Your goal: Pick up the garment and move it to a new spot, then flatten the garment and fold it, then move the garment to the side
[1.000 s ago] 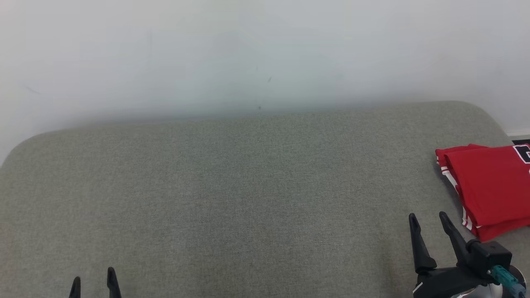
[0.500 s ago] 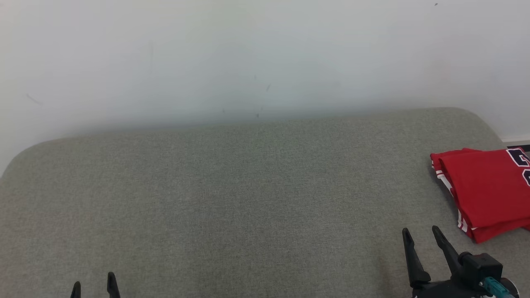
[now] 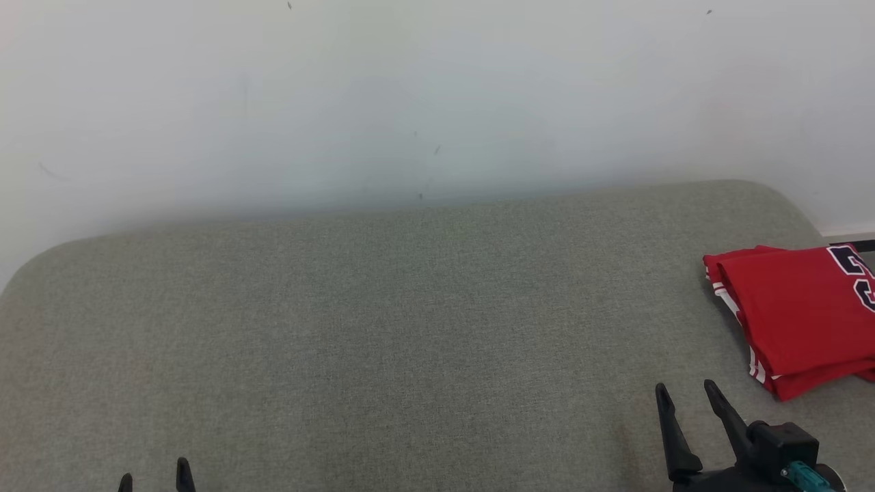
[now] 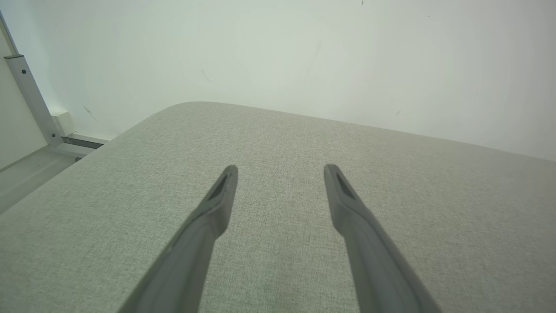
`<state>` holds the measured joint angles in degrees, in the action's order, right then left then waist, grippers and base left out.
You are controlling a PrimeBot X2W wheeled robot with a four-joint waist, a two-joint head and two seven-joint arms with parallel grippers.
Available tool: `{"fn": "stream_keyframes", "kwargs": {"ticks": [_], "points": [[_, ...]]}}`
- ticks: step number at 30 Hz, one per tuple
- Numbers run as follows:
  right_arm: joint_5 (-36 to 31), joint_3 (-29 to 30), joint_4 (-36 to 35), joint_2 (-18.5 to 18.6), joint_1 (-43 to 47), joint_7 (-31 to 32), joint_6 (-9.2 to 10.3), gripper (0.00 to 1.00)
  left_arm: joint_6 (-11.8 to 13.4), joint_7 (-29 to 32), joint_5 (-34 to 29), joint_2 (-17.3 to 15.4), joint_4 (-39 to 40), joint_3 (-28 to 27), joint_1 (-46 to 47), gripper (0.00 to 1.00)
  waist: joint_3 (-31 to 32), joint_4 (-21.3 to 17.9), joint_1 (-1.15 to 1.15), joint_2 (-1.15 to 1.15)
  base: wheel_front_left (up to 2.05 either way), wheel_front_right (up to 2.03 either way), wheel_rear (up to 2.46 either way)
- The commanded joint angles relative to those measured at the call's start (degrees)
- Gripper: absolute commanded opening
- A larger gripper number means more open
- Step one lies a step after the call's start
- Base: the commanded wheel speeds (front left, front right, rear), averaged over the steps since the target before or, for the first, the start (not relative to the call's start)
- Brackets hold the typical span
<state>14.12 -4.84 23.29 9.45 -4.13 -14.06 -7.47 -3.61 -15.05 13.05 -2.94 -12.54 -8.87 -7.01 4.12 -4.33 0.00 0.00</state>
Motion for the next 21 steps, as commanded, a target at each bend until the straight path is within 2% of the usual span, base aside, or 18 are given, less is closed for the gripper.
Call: {"fn": "stream_keyframes", "kwargs": {"ticks": [1,17,18,21], "points": [[0.2,-0.1,0.1,-0.3,0.5,0.2,0.02,1.0,-0.3,-0.1,-0.4,0.1,-0.1,-0.1,-0.7,1.0,0.0,0.0,0.0,0.0,0.0,0.0,0.0],[0.1,-1.0,1.1,-0.8,-0.4,-0.3,0.02,1.0,-0.8,-0.1,-0.8,0.1,-0.6,-0.4,-0.6,1.0,-0.3,-0.1,0.0,0.0,0.0,0.0,0.0],[0.3,-0.9,1.0,-0.7,-0.2,-0.1,0.0,0.0,-0.5,0.0,-0.6,0.0,-0.6,-0.3,0.0,0.0,-0.3,-0.1,0.0,0.0,0.0,0.0,0.0],[0.3,-1.0,2.4,-1.0,0.8,0.0,0.0,0.0,-0.5,0.1,-0.4,0.3,-2.1,-0.2,-0.2,0.0,-0.3,-0.1,0.0,0.0,0.0,0.0,0.0]]}}
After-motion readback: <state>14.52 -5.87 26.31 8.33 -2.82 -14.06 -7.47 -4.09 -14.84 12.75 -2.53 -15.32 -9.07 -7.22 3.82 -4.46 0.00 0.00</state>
